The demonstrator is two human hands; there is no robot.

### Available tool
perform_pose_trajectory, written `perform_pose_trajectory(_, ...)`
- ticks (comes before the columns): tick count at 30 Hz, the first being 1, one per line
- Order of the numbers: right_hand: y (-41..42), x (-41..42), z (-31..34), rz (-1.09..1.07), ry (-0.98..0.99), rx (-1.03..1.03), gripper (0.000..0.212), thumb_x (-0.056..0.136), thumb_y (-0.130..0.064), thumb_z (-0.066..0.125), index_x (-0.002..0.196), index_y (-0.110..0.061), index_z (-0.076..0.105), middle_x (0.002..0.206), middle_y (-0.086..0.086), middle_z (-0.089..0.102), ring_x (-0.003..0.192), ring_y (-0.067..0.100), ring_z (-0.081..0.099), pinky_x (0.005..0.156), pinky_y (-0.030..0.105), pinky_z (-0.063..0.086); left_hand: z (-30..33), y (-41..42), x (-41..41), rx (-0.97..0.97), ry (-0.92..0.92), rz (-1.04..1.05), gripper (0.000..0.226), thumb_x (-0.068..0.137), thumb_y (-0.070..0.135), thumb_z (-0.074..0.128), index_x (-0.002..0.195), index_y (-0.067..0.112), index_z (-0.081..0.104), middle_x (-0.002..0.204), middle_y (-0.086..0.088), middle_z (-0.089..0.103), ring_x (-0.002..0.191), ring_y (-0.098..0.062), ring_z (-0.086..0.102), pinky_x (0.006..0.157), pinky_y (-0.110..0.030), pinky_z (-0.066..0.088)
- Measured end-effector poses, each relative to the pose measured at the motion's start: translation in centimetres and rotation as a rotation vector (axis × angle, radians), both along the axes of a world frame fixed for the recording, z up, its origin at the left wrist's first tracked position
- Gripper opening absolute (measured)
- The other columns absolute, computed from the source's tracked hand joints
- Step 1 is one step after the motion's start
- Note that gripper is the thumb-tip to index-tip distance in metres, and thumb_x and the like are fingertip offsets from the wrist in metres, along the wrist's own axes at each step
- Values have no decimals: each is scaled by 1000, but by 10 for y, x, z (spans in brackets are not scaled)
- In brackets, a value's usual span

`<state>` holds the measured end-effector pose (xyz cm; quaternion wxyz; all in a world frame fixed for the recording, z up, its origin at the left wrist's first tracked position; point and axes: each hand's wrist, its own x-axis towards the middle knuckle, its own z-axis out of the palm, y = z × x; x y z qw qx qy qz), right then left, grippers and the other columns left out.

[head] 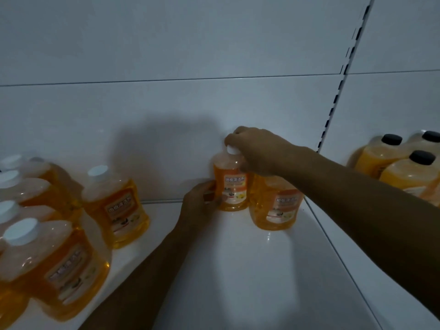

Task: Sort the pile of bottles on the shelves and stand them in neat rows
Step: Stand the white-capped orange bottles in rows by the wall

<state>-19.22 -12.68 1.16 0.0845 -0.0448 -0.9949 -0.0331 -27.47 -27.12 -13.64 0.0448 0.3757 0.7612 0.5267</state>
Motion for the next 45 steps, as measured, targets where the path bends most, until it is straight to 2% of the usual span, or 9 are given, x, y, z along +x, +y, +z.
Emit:
perform_pose_trajectory(4, -2, 0, -1, 10, -4, 21, 65, 81, -19, 73, 138, -20, 42, 128, 6, 53, 111, 25, 55, 89, 36, 51, 3, -1, 3, -37, -2, 8, 22, 91, 30, 62, 101, 48, 54, 98, 27, 60, 86, 23, 56, 74, 2, 41)
perform_pose_trajectory(10, -16, 3, -4, 29, 52, 390, 73, 81, -48, 67, 142, -22, 35, 132, 9, 48, 115, 28, 53, 93, 42, 48, 1, -24, 15, -131, 46, 169, 32, 90, 31, 63, 120, 18, 63, 115, 5, 65, 95, -3, 61, 87, -25, 49)
perform_pose_trajectory(13, -43, -2, -10, 146, 182, 510, 72, 83, -60, 58, 137, -16, 41, 135, 14, 48, 120, 33, 50, 98, 45, 42, 1, -57, 21, -176, 137, 305, 29, 91, 33, 62, 114, 16, 67, 107, 4, 70, 92, -4, 63, 81, -18, 48)
perform_pose_trajectory(15, -70, -13, -15, 244, 243, 402, 69, 84, -58, 58, 137, -16, 43, 137, 12, 48, 122, 32, 49, 100, 44, 40, 2, -82, 27, -173, 152, 363, 26, 91, 33, 61, 108, 15, 70, 101, 3, 71, 89, -5, 64, 76, -14, 46)
perform_pose_trajectory(20, -130, -58, -28, 391, 67, -376, 82, 81, -44, 72, 147, -21, 29, 147, 4, 40, 131, 24, 42, 105, 39, 39, 0, -137, 44, -170, 100, 511, 21, 91, 33, 61, 106, 19, 68, 98, 12, 66, 87, 1, 60, 70, -6, 39)
perform_pose_trajectory(23, -152, -81, -37, 448, -27, -540, 91, 76, -33, 79, 148, -21, 26, 144, 6, 43, 127, 23, 45, 96, 31, 41, -3, -160, 52, -172, 57, 496, 26, 92, 34, 60, 112, 19, 66, 102, 11, 67, 91, 0, 61, 77, -13, 47)
perform_pose_trajectory(31, -156, -89, -38, 477, 78, -621, 71, 71, -29, 83, 131, -24, 46, 112, 0, 59, 96, 17, 55, 73, 24, 42, -2, -171, 59, -180, 53, 474, 31, 91, 33, 62, 119, 18, 60, 107, 9, 65, 97, -3, 60, 84, -19, 50)
perform_pose_trajectory(40, -108, -34, -7, 370, 30, -473, 63, 71, -40, 81, 124, -23, 52, 113, 1, 61, 96, 18, 59, 82, 37, 54, 0, -146, 51, 5, 112, 549, 39, 83, 34, 71, 115, 22, 51, 102, 11, 57, 94, -3, 57, 70, -16, 48)
perform_pose_trajectory(45, -73, 6, 11, 228, 87, -386, 62, 72, -47, 78, 123, -25, 52, 109, 0, 64, 93, 18, 60, 81, 37, 53, 10, -104, 44, -89, 38, 176, 56, 82, 51, 62, 131, 27, 49, 121, 12, 61, 104, 0, 58, 82, -19, 49)
